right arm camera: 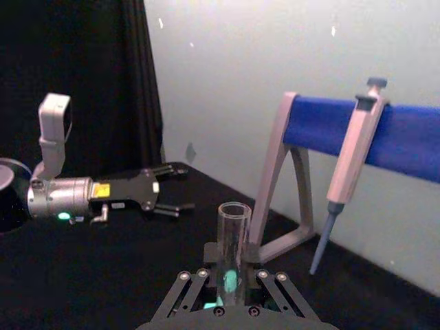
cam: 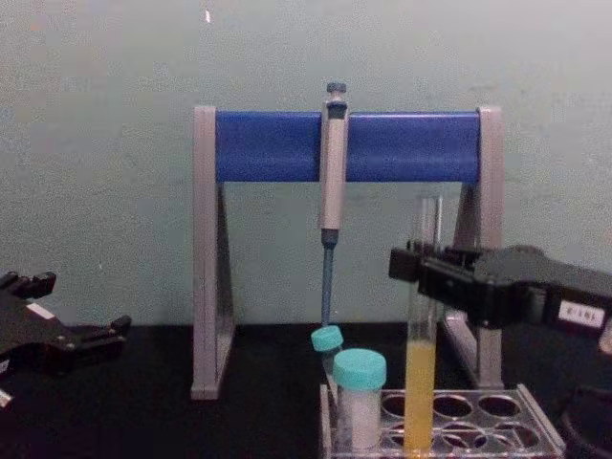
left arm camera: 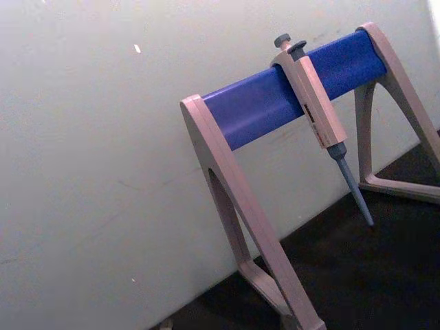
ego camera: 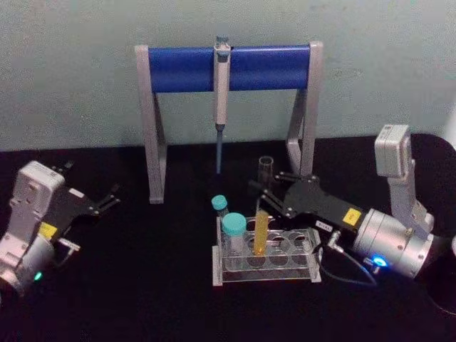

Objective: Pick up the test tube from the test tube rack, shake it, then place it back into the test tube rack.

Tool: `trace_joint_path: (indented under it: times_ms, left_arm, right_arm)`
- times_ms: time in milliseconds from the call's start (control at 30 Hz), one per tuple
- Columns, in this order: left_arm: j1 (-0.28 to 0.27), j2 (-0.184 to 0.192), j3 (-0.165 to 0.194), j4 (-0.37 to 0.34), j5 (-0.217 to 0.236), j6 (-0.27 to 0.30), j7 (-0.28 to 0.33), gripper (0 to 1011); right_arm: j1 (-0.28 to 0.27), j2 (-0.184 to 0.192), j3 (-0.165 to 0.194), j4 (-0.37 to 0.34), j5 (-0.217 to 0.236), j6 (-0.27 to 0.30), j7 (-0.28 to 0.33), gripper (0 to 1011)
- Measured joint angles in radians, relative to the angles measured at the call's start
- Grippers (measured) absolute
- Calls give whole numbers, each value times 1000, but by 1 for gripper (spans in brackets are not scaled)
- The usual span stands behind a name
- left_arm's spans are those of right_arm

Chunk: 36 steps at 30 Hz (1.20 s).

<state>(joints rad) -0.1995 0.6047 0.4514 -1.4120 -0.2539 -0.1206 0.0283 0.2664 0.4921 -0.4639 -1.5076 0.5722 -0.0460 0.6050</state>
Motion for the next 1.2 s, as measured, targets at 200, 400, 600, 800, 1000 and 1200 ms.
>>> trace_joint_path:
  times_ms: [200, 400, 600, 800, 1000, 1200]
  left_arm:
    - [0, 0, 0, 0, 0, 0, 0, 1001]
    - [0, 0, 0, 0, 0, 0, 0, 1001]
    - [0, 0, 0, 0, 0, 0, 0, 1001]
    - [0, 0, 0, 0, 0, 0, 0, 1001]
    - [0, 0, 0, 0, 0, 0, 0, 1001]
    - [0, 0, 0, 0, 0, 0, 0, 1001]
  right_arm:
    - [1, 7, 10, -37, 5, -8, -2, 234]
    - [17, -2, 22, -45, -9, -23, -31, 234]
    - [37, -28, 39, -26, -36, -49, -70, 234]
    - [53, -56, 53, 3, -53, -63, -88, 234]
    - [60, -72, 62, 22, -65, -63, -96, 234]
    - [61, -75, 75, 28, -81, -61, -110, 234]
